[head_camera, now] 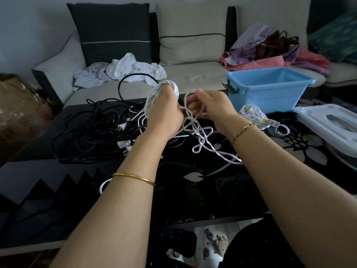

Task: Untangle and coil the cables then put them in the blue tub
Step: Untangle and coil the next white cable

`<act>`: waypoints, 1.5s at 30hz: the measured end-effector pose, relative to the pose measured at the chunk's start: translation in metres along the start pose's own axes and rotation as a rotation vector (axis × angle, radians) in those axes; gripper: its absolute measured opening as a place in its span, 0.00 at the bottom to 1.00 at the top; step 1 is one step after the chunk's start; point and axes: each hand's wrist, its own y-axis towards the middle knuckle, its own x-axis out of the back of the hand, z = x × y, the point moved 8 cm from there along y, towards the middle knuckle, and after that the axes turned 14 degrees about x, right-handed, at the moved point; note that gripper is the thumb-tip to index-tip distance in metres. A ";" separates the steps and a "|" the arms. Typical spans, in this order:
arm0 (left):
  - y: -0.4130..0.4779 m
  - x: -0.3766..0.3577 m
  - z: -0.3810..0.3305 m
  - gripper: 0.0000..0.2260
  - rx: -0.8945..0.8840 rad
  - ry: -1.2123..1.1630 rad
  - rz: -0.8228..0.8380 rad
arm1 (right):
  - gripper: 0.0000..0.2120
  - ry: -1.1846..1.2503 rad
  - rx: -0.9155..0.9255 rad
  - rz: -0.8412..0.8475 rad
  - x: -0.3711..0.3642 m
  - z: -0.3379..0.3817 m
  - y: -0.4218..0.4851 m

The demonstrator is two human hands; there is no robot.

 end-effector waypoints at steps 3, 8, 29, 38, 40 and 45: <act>0.000 0.025 0.006 0.15 0.069 0.007 -0.245 | 0.17 0.195 -0.214 -0.353 0.032 -0.035 0.001; -0.006 0.057 0.011 0.16 0.131 -0.085 -0.504 | 0.13 -0.502 -0.219 -0.329 0.072 -0.052 0.000; 0.013 0.019 0.033 0.07 0.321 -0.207 -0.108 | 0.05 0.250 -0.189 0.271 -0.020 -0.015 -0.020; 0.008 0.043 0.065 0.06 0.490 -0.213 -0.341 | 0.15 0.033 -0.356 0.043 0.031 -0.066 -0.009; 0.008 0.050 0.067 0.12 0.492 -0.228 -0.405 | 0.15 -0.354 -0.369 0.023 0.056 -0.081 -0.012; 0.025 0.043 0.059 0.08 0.340 -0.277 -0.333 | 0.12 -1.142 -0.340 0.291 0.066 -0.075 -0.009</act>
